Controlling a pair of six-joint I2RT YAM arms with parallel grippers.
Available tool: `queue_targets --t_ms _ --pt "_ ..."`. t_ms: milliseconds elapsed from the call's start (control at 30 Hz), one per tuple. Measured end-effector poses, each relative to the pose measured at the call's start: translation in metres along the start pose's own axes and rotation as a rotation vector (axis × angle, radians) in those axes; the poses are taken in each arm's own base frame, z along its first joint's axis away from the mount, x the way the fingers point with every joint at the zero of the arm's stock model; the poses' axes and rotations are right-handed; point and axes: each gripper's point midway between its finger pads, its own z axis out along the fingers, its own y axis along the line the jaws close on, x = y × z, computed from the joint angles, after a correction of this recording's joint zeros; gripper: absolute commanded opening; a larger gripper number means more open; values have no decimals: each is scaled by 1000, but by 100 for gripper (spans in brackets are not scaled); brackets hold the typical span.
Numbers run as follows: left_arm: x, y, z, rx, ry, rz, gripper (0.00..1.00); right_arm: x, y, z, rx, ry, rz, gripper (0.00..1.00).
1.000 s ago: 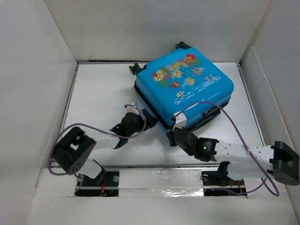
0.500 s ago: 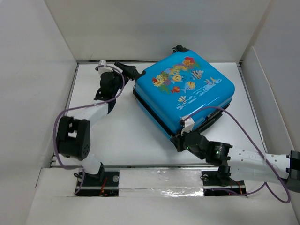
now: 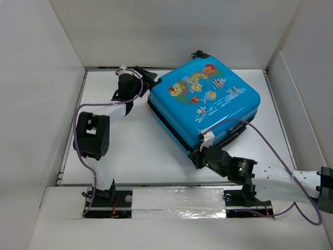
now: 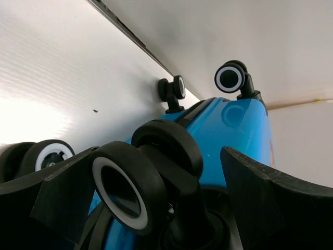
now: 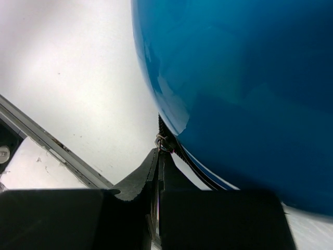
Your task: Pack the luggage
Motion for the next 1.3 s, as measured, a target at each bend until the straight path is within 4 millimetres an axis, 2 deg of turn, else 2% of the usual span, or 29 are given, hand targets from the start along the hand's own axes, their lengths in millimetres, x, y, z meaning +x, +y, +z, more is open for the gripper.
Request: queue_targets --t_ms 67,100,167,200,267,300,333,467,567,633,767,867,967,1100,1200,1300 --pt "4 1 5 11 15 -30 92 0 1 0 -2 -1 0 0" --pt "4 2 6 19 17 -43 81 -1 1 0 -3 -4 2 0" --pt "2 0 9 41 15 -78 69 -1 1 0 -3 -4 2 0" --pt "0 0 10 47 9 -96 53 -1 1 0 -4 -5 2 0" --pt "-5 2 13 64 -13 -155 29 -1 1 0 -5 -7 3 0" --pt "-4 4 12 76 -17 -168 10 -1 0 -1 -5 -8 4 0" --pt "-3 4 11 96 -23 -184 0 0 0 -1 -7 -9 5 0" --pt "-9 7 1 163 -69 -209 0 1 -1 -6 -21 -13 10 0" --pt "-13 14 -20 172 -107 -211 0 3 -6 -13 -30 -12 16 0" --pt "-17 23 -46 156 -156 -207 0 4 -12 -20 -31 -8 17 0" --pt "-23 46 -118 107 -273 -177 0 5 -26 -27 -19 10 30 0" --pt "-19 58 -165 97 -348 -155 0 1 -45 -21 44 13 30 0" --pt "-4 62 -197 108 -351 -122 0 -7 -46 -6 64 12 23 0" --pt "21 53 -221 163 -294 -73 0 -10 -15 33 10 43 -7 0" --pt "34 49 -232 187 -243 -46 0 -11 26 60 -68 77 -59 0" --pt "47 44 -239 209 -181 -25 0 -14 60 78 -148 81 -99 0"
